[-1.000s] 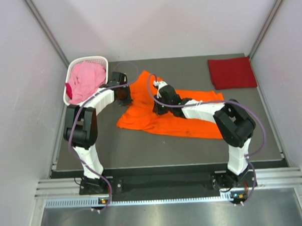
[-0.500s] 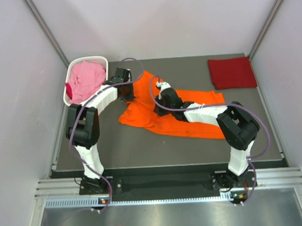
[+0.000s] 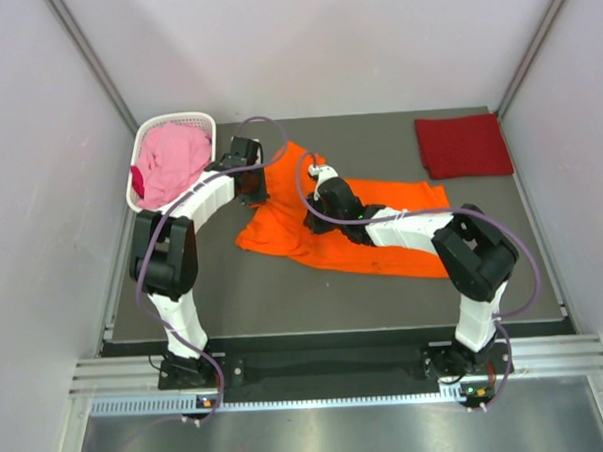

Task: Fold and stack the t-shirts
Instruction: Fold the tshirt

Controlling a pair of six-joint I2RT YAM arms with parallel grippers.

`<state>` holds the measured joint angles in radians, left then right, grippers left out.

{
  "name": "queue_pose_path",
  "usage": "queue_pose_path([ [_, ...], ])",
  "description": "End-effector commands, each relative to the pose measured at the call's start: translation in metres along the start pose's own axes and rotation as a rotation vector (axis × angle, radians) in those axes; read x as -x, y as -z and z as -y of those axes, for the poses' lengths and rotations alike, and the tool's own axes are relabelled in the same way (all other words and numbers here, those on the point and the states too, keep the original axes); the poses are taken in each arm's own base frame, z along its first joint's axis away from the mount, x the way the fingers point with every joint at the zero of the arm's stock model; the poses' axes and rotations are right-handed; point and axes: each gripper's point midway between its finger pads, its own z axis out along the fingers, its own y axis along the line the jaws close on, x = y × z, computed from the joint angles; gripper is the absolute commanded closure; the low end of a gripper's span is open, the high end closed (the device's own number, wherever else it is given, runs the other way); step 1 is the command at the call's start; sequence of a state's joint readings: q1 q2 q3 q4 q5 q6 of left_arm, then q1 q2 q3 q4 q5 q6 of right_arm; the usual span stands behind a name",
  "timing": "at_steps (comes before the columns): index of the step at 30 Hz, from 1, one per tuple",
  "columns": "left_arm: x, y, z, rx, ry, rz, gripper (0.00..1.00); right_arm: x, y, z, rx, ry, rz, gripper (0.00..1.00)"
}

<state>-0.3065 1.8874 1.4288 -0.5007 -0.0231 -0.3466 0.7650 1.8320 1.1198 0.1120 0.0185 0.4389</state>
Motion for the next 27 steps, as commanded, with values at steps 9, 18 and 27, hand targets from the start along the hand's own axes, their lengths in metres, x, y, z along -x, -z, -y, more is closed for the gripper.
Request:
queue_pose_path([
  [9,0.003,0.014,0.004,-0.026,0.018,0.024,0.82,0.028,0.017,-0.02,0.048,0.0,0.083,1.0],
  [18,0.001,0.011,0.012,-0.076,0.0,0.012,1.0,0.028,0.017,-0.02,0.045,-0.005,0.084,1.0],
  [27,0.021,0.025,0.017,-0.08,0.025,0.072,1.0,0.028,0.018,-0.019,0.043,-0.004,0.087,1.0],
])
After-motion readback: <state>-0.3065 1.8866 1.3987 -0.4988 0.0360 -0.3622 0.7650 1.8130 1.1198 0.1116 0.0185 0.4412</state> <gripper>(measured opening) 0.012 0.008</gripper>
